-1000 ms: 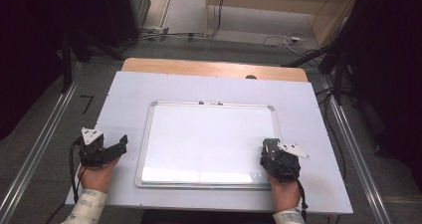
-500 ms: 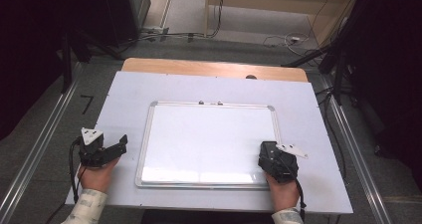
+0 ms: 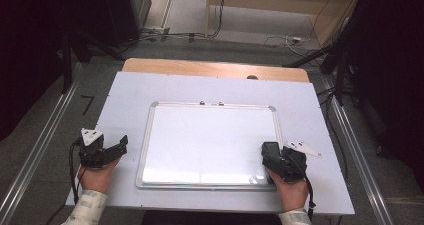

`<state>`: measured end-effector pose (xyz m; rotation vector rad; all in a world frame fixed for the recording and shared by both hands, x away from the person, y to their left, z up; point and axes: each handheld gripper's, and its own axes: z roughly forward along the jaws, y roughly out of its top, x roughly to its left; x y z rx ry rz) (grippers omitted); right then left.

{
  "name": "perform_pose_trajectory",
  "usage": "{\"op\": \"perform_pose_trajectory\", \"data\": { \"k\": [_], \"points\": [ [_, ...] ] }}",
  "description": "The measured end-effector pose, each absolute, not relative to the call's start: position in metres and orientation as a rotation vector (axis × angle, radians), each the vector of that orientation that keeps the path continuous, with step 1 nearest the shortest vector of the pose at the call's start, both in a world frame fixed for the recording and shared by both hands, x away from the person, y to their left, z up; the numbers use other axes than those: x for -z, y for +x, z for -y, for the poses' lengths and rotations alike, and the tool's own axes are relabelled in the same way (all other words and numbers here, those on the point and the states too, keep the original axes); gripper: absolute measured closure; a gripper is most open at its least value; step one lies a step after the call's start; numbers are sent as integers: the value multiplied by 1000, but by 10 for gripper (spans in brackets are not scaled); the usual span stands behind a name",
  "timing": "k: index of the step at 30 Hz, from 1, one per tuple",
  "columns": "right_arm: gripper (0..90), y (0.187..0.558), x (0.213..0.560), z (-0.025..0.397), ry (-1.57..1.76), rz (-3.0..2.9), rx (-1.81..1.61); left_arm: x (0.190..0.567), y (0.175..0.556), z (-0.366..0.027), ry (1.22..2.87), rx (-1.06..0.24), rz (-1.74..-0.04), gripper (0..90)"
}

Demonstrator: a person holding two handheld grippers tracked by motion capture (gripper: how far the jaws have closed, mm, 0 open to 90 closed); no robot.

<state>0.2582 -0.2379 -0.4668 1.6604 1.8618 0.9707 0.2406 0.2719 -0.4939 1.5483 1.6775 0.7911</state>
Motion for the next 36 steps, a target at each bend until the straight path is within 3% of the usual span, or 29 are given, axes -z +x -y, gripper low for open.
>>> {"op": "perform_pose_trajectory", "data": {
  "k": [11, 36],
  "points": [
    [184, 258, 459, 245, 1629, -1902, -1038, 494, 240, -272, 1548, -790, -1676, 200],
    [182, 259, 454, 250, 1593, -1965, -1050, 494, 241, -271, 1557, -786, -1674, 200]
  ]
}}
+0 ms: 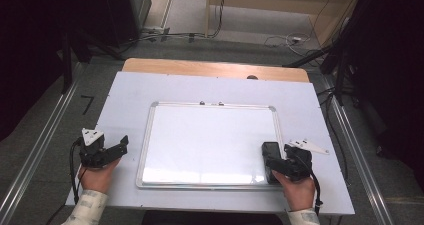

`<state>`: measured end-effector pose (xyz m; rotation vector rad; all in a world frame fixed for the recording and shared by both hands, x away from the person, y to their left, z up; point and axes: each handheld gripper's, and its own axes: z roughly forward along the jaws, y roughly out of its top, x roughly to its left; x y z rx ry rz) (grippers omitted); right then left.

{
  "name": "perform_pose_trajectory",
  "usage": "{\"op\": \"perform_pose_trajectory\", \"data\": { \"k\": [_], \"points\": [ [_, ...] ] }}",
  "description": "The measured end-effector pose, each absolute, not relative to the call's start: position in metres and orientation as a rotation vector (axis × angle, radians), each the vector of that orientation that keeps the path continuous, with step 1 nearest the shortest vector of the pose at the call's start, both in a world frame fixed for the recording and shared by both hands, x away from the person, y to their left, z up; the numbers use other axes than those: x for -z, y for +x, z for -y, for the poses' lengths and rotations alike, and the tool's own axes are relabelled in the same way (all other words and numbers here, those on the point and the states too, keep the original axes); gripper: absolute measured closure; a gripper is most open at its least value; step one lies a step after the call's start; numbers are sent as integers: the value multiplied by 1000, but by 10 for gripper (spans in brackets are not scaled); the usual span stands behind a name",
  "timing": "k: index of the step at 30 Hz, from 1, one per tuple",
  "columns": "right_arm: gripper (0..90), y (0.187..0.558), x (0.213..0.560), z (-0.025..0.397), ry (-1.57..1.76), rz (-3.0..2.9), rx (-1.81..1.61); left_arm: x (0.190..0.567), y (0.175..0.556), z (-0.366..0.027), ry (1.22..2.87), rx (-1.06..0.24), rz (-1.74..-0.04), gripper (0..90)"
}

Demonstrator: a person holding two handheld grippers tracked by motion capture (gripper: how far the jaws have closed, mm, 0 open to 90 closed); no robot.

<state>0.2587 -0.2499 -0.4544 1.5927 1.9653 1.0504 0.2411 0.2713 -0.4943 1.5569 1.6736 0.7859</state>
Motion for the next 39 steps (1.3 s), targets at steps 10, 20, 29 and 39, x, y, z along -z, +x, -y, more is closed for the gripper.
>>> {"op": "perform_pose_trajectory", "data": {
  "k": [10, 20, 29, 39],
  "points": [
    [182, 259, 451, 255, 1594, -1961, -1055, 495, 242, -271, 1560, -788, -1673, 200],
    [182, 259, 448, 261, 1591, -1952, -1058, 495, 242, -271, 1559, -787, -1673, 200],
    [182, 259, 446, 266, 1588, -1950, -1054, 495, 242, -271, 1555, -787, -1674, 200],
    [182, 259, 443, 274, 1590, -1941, -1053, 495, 242, -271, 1555, -787, -1674, 200]
  ]
}}
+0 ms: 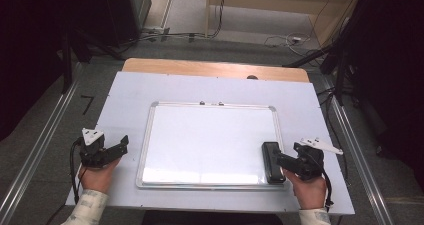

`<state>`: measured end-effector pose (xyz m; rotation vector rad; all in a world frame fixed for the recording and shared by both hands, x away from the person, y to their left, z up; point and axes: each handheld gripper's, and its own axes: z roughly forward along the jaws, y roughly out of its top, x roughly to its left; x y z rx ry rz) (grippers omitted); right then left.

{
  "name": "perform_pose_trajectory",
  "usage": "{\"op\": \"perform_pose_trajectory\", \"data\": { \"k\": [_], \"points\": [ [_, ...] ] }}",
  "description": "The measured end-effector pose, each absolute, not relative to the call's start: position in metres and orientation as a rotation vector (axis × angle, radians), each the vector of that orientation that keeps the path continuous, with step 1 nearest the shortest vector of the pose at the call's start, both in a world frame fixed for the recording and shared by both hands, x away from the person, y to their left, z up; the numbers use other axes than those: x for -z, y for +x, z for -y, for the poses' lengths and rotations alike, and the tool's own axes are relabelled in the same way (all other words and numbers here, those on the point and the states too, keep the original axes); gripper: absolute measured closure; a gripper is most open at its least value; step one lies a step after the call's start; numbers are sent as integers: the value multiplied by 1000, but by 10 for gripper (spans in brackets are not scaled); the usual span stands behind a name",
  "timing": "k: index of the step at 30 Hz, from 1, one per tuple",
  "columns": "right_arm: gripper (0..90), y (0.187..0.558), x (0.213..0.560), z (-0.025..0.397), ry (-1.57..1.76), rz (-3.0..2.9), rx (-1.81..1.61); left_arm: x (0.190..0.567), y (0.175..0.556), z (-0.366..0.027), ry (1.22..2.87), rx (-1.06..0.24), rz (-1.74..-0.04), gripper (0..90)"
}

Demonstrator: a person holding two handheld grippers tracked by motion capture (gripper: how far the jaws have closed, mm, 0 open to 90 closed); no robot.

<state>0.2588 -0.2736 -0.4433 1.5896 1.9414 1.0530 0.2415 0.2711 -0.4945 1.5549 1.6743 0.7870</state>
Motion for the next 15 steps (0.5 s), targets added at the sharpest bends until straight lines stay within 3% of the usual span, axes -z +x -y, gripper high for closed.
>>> {"op": "perform_pose_trajectory", "data": {
  "k": [15],
  "points": [
    [182, 258, 441, 287, 1596, -1925, -1047, 494, 241, -271, 1559, -788, -1673, 200]
  ]
}}
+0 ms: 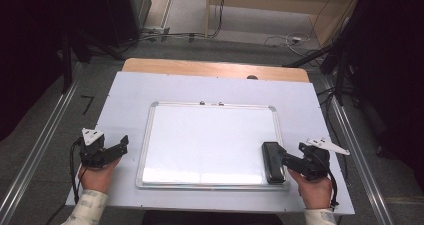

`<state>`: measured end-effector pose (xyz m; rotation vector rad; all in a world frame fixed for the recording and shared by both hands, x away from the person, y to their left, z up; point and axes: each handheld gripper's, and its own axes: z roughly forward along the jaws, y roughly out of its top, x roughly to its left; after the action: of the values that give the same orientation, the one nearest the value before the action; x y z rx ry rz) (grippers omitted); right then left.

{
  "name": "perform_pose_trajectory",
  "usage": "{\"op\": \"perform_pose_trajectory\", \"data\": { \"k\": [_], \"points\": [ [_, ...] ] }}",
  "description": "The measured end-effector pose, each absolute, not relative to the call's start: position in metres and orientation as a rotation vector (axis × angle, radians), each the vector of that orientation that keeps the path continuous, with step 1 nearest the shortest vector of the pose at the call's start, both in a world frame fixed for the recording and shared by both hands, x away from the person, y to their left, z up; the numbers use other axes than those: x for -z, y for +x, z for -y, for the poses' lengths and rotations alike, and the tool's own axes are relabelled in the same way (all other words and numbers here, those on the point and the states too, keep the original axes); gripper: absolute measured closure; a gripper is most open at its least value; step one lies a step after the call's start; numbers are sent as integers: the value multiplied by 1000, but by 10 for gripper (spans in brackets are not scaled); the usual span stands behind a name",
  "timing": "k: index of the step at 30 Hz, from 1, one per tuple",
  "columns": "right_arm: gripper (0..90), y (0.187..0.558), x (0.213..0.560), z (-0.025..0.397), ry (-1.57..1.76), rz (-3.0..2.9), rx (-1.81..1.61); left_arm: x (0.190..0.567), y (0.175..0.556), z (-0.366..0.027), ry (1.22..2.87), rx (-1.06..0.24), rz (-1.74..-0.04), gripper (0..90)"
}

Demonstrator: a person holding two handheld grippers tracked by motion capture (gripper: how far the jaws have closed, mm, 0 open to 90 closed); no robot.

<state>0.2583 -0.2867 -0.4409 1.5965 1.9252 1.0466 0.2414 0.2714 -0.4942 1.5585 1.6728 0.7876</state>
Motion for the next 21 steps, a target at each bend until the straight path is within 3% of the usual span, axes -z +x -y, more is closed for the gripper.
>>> {"op": "perform_pose_trajectory", "data": {
  "k": [21],
  "points": [
    [182, 256, 443, 313, 1623, -1906, -1019, 495, 242, -271, 1562, -791, -1670, 200]
  ]
}}
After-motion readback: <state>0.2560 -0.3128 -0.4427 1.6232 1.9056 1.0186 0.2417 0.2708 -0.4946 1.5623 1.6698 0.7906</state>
